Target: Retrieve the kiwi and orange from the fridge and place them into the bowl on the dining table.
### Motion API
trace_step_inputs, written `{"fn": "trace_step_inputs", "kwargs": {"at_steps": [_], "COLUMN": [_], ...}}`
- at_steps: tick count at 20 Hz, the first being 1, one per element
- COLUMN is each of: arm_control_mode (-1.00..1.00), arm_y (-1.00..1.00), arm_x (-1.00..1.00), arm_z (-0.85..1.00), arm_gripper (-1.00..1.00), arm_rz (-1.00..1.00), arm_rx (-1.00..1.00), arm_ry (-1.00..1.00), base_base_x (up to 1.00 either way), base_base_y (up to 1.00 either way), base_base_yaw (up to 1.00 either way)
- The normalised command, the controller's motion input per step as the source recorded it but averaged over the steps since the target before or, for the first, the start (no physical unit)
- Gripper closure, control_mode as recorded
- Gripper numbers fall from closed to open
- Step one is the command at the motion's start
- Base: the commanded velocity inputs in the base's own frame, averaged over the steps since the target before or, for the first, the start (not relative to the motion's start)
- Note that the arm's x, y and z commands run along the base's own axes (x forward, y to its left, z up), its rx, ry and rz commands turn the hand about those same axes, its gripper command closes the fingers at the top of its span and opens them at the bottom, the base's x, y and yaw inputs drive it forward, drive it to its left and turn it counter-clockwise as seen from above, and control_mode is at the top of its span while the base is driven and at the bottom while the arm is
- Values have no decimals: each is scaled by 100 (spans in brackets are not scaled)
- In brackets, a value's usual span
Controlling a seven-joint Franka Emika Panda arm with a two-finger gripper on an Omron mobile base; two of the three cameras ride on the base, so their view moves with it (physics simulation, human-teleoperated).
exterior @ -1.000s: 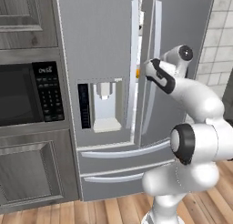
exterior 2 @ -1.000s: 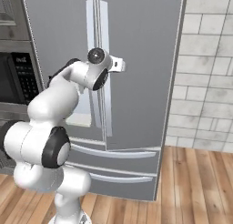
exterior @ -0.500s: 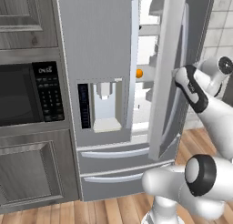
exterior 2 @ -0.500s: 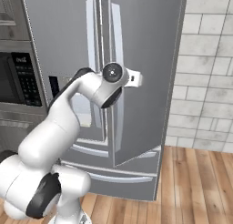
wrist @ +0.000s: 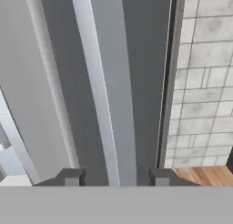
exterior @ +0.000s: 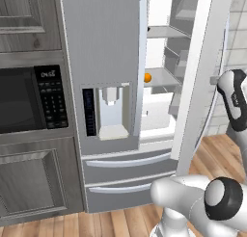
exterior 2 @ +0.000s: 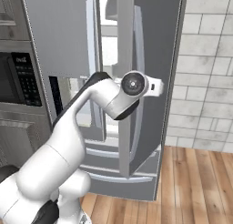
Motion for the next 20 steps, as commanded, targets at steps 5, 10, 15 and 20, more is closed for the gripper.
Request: {"fn": "trace_step_inputs", "kwargs": {"at_steps": [5,10,15,20], "arm_control_mode": [-100,-100,-100,-100], "arm_y": [22,77,92,76], "arm_x": [-25,-11,-9,0], "arm_z": [66,38,14,0], "arm_gripper": [-100,-100,-100,-100], "arm_rz": [0,0,0,0], "arm_rx": [-18,-38,-47,-46], "arm_ry": [7,11,10,13], "base_base_x": [0,0,0,0], "base_base_y": [0,0,0,0], "base_base_yaw": [0,0,0,0]}}
